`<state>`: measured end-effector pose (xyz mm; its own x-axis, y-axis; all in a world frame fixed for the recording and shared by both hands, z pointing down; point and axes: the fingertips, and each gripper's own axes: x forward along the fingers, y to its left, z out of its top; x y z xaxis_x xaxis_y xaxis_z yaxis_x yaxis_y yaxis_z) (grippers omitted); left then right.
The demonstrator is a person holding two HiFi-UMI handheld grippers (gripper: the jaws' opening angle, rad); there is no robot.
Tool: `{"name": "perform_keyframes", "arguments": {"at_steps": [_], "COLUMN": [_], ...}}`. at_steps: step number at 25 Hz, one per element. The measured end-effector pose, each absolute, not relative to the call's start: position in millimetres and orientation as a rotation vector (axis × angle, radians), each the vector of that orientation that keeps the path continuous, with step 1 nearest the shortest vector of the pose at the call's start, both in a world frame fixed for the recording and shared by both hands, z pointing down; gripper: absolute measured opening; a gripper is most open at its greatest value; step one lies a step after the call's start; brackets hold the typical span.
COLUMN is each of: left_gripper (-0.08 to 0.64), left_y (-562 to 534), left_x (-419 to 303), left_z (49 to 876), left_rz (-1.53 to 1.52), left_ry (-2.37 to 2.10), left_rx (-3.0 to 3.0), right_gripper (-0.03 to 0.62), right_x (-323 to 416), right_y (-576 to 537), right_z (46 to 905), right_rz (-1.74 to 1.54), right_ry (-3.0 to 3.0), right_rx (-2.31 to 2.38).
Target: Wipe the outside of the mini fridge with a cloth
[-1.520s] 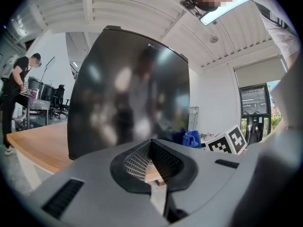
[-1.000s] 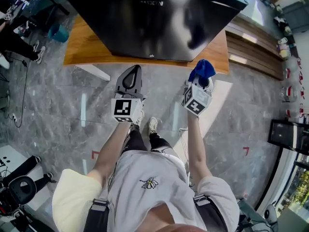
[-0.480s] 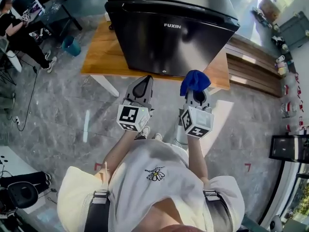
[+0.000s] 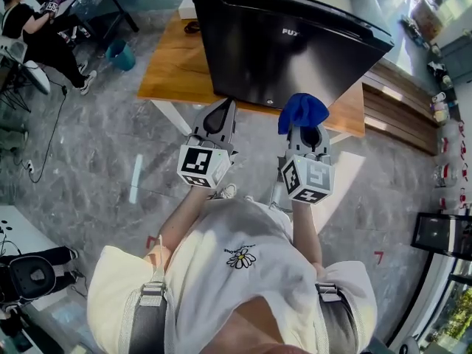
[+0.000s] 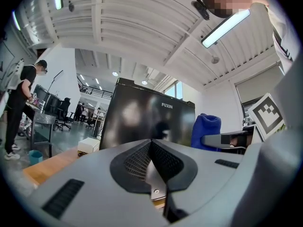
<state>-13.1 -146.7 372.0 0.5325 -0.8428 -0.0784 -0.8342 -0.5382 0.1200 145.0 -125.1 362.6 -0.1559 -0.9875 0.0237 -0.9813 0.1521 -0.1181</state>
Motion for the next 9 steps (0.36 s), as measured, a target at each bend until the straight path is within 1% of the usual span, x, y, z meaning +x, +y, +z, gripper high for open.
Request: {"name": "perform_keyframes", "arguments": {"at_steps": [9], "left_gripper": [0.005], "left_y": [-161.5], "left_x": [-38.4], "left_z": [369.9], "left_rz": [-0.216], "left_ry": [-1.483], "left_rx": [2.667], "right_gripper": [0.071], "right_x": [109.7], "right_y": [-136.5], "right_z": [356.3], "right_rz": [-0.155], "right_ry": [2.405], "right_rx": [-1.954]}}
